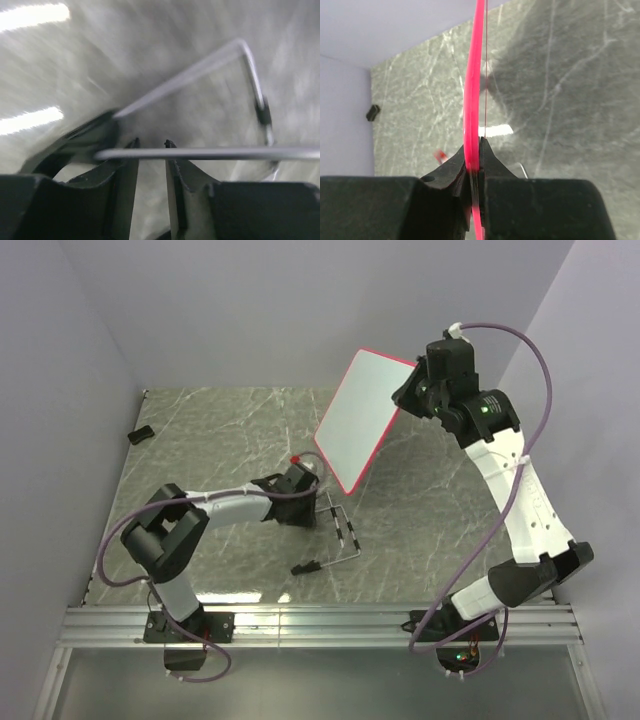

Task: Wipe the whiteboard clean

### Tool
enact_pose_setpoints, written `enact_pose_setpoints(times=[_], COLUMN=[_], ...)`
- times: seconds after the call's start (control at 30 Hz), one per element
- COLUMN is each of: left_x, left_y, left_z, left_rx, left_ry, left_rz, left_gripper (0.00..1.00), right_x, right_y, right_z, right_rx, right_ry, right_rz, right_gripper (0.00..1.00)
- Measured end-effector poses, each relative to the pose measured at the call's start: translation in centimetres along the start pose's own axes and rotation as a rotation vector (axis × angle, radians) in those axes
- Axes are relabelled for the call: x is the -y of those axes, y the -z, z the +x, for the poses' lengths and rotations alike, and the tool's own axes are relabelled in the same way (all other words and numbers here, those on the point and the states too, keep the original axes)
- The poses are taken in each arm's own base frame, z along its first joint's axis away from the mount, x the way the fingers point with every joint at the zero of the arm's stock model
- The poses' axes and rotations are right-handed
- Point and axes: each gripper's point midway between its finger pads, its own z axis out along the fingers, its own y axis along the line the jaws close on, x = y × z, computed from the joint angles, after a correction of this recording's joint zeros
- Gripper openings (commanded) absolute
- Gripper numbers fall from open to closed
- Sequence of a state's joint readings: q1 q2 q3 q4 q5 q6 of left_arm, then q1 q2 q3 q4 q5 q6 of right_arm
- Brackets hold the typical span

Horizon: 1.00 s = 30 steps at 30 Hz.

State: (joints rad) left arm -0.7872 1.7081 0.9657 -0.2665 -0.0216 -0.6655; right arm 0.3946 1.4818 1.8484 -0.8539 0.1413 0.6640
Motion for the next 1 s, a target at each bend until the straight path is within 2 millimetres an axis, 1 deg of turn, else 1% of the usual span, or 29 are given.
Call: enact_pose_setpoints(times=[0.03,0.1,0.13,0.23,0.33,0.37,0.4,0.43,0.5,0.53,0.57,0.6,0.63,0.7,0.77,0.87,0.9,0.93,0.97,1.0], left_x=[-0.8,-2.6,-4.0,-6.7,-8.0,-8.2,-8.4,-8.4,-8.1,-7.7,-7.4,-7.0,-6.5,-5.4,-4.3,-2.2,-1.6,-1.3,-1.1,-1.1], left_y=[-0.3,-0.7,-1.1,-2.0,-3.0,-3.2,-3.4,-3.5,-3.3,-3.0,-2.6,-1.9,-1.2,1.3,4.6,11.3,13.9,15.8,18.4,20.1], left_z=[-0.9,-3.5,-5.0,-8.7,-11.6,-12.3,-12.9,-13.3,-13.9,-14.1,-14.0,-14.1,-14.2,-14.9,-16.2,-19.1,-20.1,-20.6,-21.0,-21.0], left_rx=[0.009,0.053,0.073,0.125,0.156,0.163,0.169,0.174,0.184,0.190,0.189,0.191,0.191,0.219,0.269,0.397,0.450,0.487,0.536,0.565], left_ry=[0.030,0.086,0.119,0.192,0.248,0.266,0.282,0.293,0.308,0.310,0.303,0.305,0.305,0.297,0.290,0.283,0.281,0.278,0.279,0.280], left_rz=[-0.011,-0.042,-0.071,-0.133,-0.152,-0.154,-0.155,-0.154,-0.141,-0.134,-0.127,-0.117,-0.105,-0.073,-0.038,0.034,0.059,0.076,0.091,0.097], left_gripper=[0.32,0.32,0.30,0.27,0.27,0.28,0.34,0.54,0.71,0.96,0.99,0.99,0.99,0.99,0.99,0.99,0.99,0.99,0.99,0.99], right_x=[0.2,0.6,0.8,1.7,2.6,2.8,3.1,3.3,3.5,3.5,3.4,3.3,3.1,2.4,1.6,-0.3,-1.0,-1.8,-2.7,-3.5], right_y=[0.5,1.5,2.1,4.0,5.9,6.4,6.9,7.3,7.9,8.2,8.4,8.7,9.0,9.8,10.7,12.1,12.4,12.6,12.7,12.7], right_z=[-0.1,-0.1,-0.1,0.0,0.0,0.0,0.0,-0.1,-0.1,-0.2,-0.3,-0.5,-0.8,-1.6,-2.5,-3.6,-3.8,-3.7,-3.6,-3.4], right_rx=[-0.002,-0.005,-0.005,-0.005,0.000,0.001,0.004,0.006,0.008,0.010,0.012,0.014,0.019,0.036,0.063,0.110,0.122,0.128,0.133,0.134], right_ry=[0.008,0.023,0.031,0.057,0.084,0.089,0.095,0.100,0.107,0.110,0.111,0.111,0.111,0.108,0.103,0.101,0.103,0.104,0.106,0.107], right_rz=[0.005,0.016,0.021,0.037,0.055,0.058,0.063,0.066,0.067,0.065,0.063,0.058,0.053,0.034,0.005,-0.059,-0.084,-0.108,-0.139,-0.163], right_gripper=[0.00,0.00,0.00,0.00,0.00,0.00,0.00,0.00,0.00,0.00,0.00,0.00,0.00,0.00,0.00,0.00,0.00,0.00,0.00,0.00])
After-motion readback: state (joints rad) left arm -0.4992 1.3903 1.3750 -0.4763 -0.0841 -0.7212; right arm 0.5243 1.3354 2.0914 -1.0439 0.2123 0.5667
